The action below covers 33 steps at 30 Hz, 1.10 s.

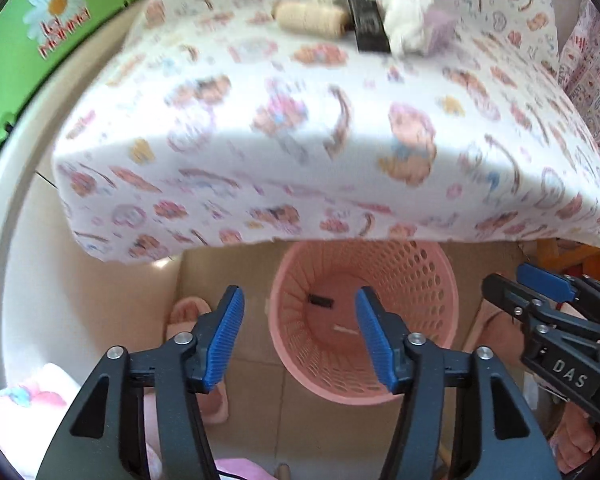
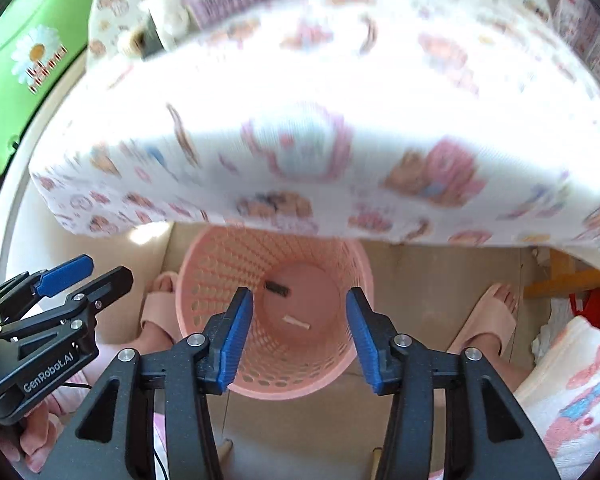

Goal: Collect trash
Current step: 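Raise both open tools back toward the items on the chair seat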

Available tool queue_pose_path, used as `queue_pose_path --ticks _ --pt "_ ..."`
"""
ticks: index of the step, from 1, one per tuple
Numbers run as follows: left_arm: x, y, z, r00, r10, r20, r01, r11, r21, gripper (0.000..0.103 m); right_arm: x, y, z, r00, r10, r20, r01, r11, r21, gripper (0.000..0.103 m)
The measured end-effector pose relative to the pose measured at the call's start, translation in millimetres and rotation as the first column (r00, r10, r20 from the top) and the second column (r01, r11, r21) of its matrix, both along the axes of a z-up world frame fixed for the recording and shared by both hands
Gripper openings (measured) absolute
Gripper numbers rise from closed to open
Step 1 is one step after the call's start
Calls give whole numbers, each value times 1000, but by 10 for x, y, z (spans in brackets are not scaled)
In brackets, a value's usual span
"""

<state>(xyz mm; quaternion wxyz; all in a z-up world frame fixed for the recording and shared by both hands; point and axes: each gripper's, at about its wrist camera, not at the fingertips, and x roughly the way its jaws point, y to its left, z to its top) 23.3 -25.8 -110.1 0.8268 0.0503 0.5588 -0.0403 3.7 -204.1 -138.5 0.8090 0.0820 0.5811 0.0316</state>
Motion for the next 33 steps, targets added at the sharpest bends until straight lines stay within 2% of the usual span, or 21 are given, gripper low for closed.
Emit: queue_pose_path --ticks 1,3,6,8,11,12,14,16,17,19,22,24,25,27,30,31,33 --pt "-2 6 45 1000 4 25 -4 1000 19 67 -2 -7 62 1000 0 16 0 1000 -2 51" --pt "4 18 154 997 6 78 -9 999 40 72 0 8 174 999 5 48 -4 1000 -11 52" --pt "9 88 289 992 29 126 -31 999 20 75 -17 43 368 995 28 98 -24 999 -35 52" --pt "23 130 375 987 45 153 -47 999 13 78 -63 44 562 986 39 161 -32 998 -48 53" --pt "17 172 489 978 66 198 -67 998 0 80 -142 23 832 965 50 258 -39 998 -51 63" --pt "15 187 528 974 71 215 -72 997 -1 82 -161 16 896 958 50 283 -35 998 -55 64" --pt "-11 195 619 962 78 261 -83 997 7 88 -178 -5 977 949 57 310 -40 997 -62 64" --pt "-9 210 658 951 91 297 -101 995 18 100 -168 0 1010 946 64 317 -43 996 -72 64" --pt "-14 217 675 944 104 314 -118 993 23 102 -163 7 1018 946 66 318 -43 996 -78 64" --pt "-36 236 721 930 125 345 -145 989 34 102 -162 27 1039 945 76 318 -48 994 -94 64" --pt "-86 282 831 916 129 379 -135 991 -10 102 -225 36 1068 938 91 333 -57 992 -109 66" --pt "-81 293 886 910 133 393 -135 991 -23 102 -252 28 1110 930 92 355 -57 993 -108 75" --pt "-70 292 911 909 132 394 -134 991 -22 102 -260 18 1137 926 90 367 -53 993 -109 76" --pt "-24 289 950 912 117 394 -124 992 -8 102 -255 4 1177 920 89 381 -48 992 -117 76" --pt "112 258 1035 924 49 380 -81 994 70 102 -176 -33 1261 923 94 373 -43 989 -142 77" --pt "160 261 1092 923 30 385 -70 994 90 102 -138 -56 1321 922 93 375 -43 989 -138 77" --pt "238 311 1267 904 23 428 -74 992 102 102 -43 -112 1477 917 90 389 -49 992 -114 79"
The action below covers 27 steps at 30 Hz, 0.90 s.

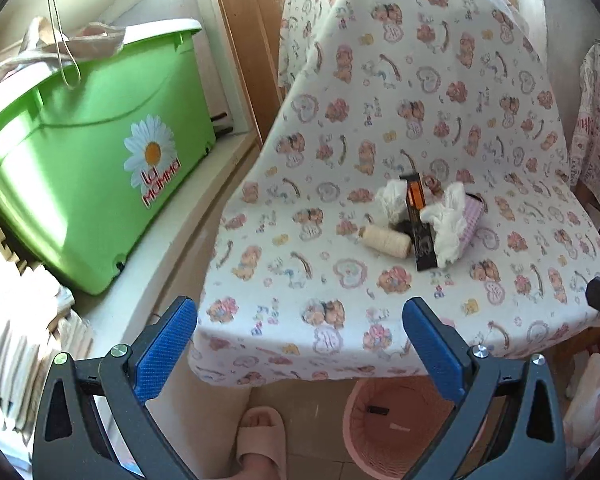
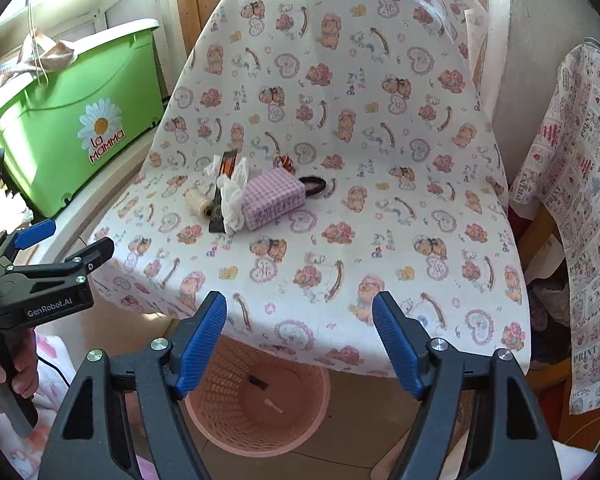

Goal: Collect trash
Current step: 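Raise both open tools back toward the items on the chair seat, then close the left tool around the cream thread spool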

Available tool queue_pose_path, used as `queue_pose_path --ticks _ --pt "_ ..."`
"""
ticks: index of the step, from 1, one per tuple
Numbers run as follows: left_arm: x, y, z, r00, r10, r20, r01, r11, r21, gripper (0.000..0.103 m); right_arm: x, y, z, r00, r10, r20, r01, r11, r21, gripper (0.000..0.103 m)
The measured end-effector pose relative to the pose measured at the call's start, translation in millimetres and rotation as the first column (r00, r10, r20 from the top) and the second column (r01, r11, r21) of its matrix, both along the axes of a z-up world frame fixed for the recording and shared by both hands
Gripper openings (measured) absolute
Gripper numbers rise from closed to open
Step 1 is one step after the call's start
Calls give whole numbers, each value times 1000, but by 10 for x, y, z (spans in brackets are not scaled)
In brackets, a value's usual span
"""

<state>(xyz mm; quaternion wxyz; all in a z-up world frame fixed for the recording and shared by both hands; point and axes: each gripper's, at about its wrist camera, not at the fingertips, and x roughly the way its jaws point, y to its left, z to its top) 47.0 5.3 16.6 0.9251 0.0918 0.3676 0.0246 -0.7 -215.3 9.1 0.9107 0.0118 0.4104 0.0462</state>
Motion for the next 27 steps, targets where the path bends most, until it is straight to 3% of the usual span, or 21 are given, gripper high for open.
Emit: queue_pose_path --ticks 3,6,10,16,18,21,27 --pt "96 124 284 997 25 74 -20 998 -59 102 157 -85 279 998 -1 56 1 1000 7 85" --pt "211 223 458 993 53 109 -38 991 -128 102 322 -143 481 993 -19 115 25 999 -47 85" --pt "388 228 438 993 66 102 -53 990 -127 102 501 -214 554 991 -31 133 38 998 -45 85" --pt "516 196 75 998 19 52 -14 995 -97 102 647 -267 265 994 -53 98 56 998 -26 85" --pt "565 217 -100 1000 28 3 -28 994 -101 102 680 -284 111 994 -66 81 68 998 -19 85" --pt "672 264 -279 996 3 -95 -21 981 -192 102 745 -299 -144 995 -92 43 92 996 -1 85" --pt "719 138 -425 990 -69 -121 36 966 -258 100 906 -201 -348 996 -86 -13 86 996 13 85"
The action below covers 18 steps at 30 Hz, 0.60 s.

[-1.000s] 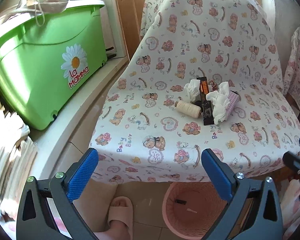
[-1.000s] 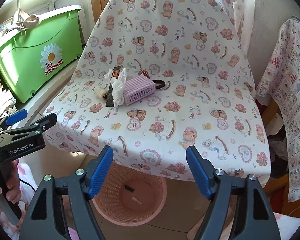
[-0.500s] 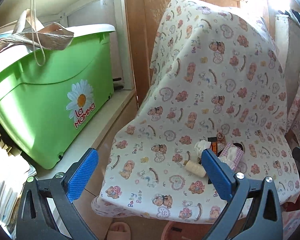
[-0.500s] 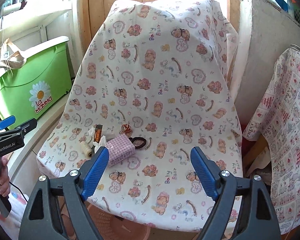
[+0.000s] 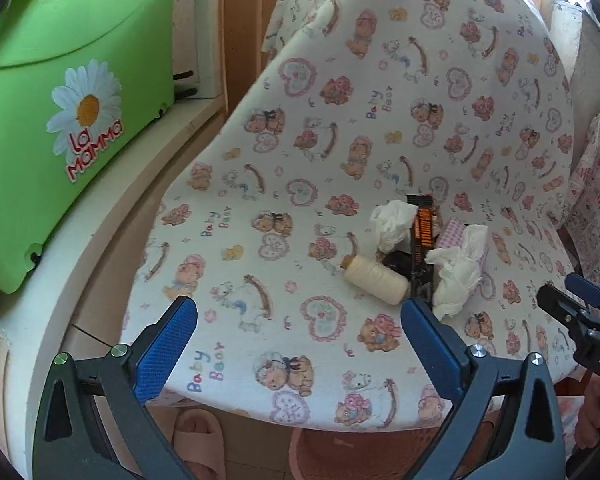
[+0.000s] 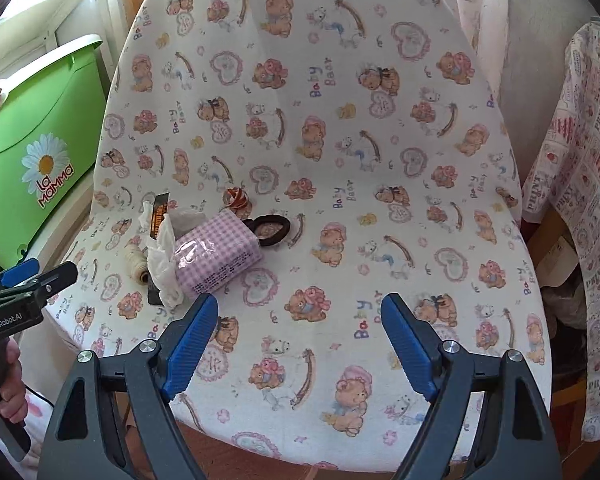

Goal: Collect trash
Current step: 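Close the left tool around the cream thread spool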

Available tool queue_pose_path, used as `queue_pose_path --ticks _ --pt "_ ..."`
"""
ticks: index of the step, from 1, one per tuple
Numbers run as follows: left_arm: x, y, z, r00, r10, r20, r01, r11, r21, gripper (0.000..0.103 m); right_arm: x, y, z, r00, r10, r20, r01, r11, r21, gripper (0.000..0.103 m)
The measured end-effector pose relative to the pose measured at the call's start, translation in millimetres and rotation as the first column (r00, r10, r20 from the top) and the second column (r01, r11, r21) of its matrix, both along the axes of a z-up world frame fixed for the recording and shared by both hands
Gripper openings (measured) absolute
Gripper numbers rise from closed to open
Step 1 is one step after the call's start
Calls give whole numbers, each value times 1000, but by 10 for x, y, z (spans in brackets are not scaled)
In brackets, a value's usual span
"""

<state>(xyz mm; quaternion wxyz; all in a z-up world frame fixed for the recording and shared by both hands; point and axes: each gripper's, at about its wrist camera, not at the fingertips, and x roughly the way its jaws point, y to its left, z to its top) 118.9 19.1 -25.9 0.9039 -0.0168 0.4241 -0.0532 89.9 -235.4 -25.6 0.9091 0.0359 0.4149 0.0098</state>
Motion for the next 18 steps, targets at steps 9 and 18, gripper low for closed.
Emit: queue_pose_path --ticks 9,18 --pt "130 -329 -177 992 -127 -12 128 990 54 93 53 141 71 999 34 16 -34 999 19 85" --pt "425 -341 -252 995 -67 -79 63 997 -49 93 86 65 115 1000 12 18 -13 998 56 85"
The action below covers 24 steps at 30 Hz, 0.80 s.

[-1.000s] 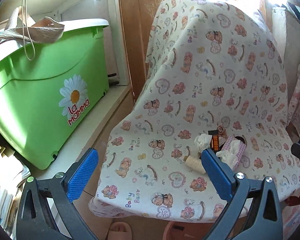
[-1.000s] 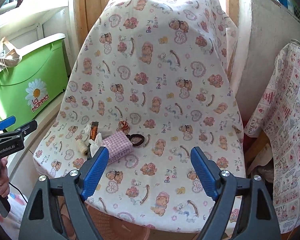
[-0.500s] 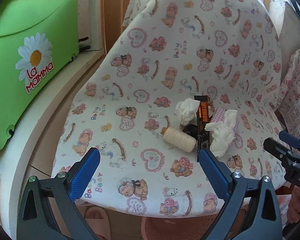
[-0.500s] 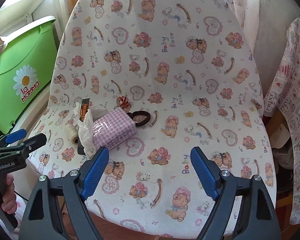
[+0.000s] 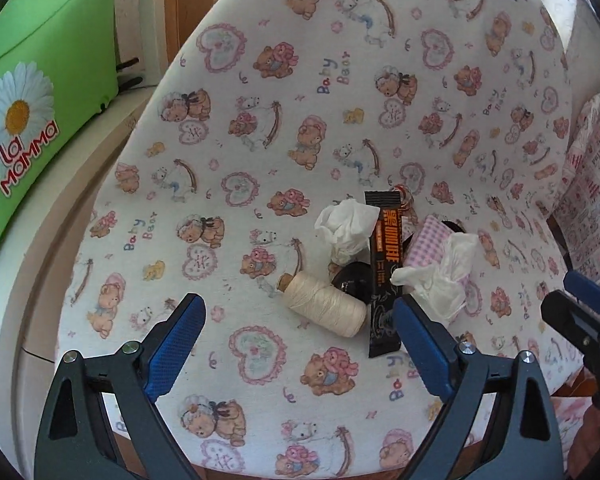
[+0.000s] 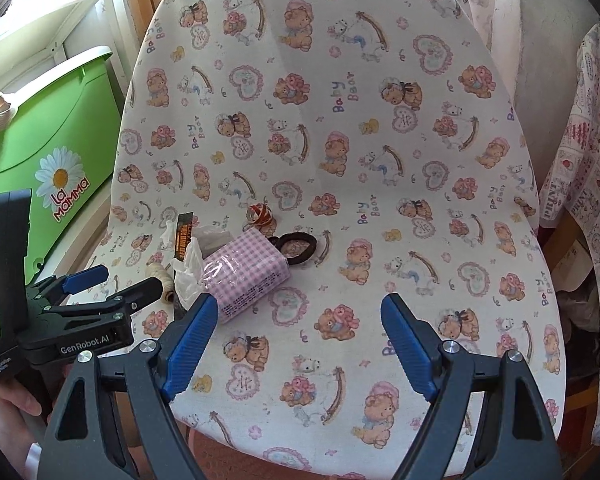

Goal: Collect trash
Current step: 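Close the left tool around the cream thread spool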

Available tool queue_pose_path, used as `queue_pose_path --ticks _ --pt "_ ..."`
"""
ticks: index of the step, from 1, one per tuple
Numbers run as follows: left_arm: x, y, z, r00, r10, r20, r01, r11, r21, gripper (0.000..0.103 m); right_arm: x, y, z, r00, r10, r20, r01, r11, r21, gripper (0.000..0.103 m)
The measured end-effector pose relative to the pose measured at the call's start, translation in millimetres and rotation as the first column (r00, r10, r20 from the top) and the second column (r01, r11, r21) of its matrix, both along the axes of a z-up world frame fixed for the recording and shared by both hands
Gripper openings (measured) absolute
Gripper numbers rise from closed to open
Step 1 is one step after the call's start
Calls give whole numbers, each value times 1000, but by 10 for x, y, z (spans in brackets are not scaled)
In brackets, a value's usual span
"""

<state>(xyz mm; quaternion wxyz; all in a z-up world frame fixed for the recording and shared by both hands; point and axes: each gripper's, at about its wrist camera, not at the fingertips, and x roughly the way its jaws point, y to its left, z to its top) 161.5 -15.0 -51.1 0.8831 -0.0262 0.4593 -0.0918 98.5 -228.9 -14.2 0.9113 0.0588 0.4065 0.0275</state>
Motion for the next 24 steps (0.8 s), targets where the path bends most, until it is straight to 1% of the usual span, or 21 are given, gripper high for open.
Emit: queue_pose_path --ticks 3,5,6,8,9,10,12,16,18,20,21,22,24 --pt "96 16 -76 998 38 -56 -40 998 -45 88 -7 -40 23 1000 -16 10 16 1000 -7 85" --pt "147 64 -125 992 80 -93 -87 994 -72 82 -16 -74 39 1000 -28 14 28 1000 -6 85" --pt "168 93 -149 989 100 -113 -110 991 -82 77 -20 -94 46 999 -34 15 34 999 -1 85" --pt "195 140 -135 985 128 -115 -139 986 -90 69 -25 -130 57 999 -42 15 42 999 11 85" --pt "213 165 -131 984 129 -126 -142 985 -101 61 -25 -146 61 999 -45 14 45 999 16 85" --pt "226 184 -136 982 128 -137 -145 982 -122 57 -22 -158 62 999 -47 12 47 999 17 85" --pt "234 215 -130 979 140 -146 -159 978 -134 55 -18 -167 52 999 -51 9 51 999 12 85" --pt "216 71 -107 986 92 -140 -103 992 -77 53 -1 -159 13 999 -51 -7 51 999 5 85" --pt "203 -16 -109 988 52 -145 -62 996 -64 53 0 -142 0 999 -48 -10 48 999 -1 85" --pt "189 -71 -106 989 27 -145 -35 998 -53 46 -7 -118 -5 999 -42 -8 41 999 -13 85" --pt "188 -99 -105 989 12 -145 -20 998 -59 34 -10 -103 -7 999 -40 -6 40 999 -20 85" --pt "181 -111 -97 989 -7 -146 -5 997 -79 25 -17 -91 -5 999 -38 -3 38 999 -26 85" --pt "171 -145 -89 989 -2 -145 -8 998 -68 24 -21 -71 -4 1000 -31 -2 31 999 -31 85"
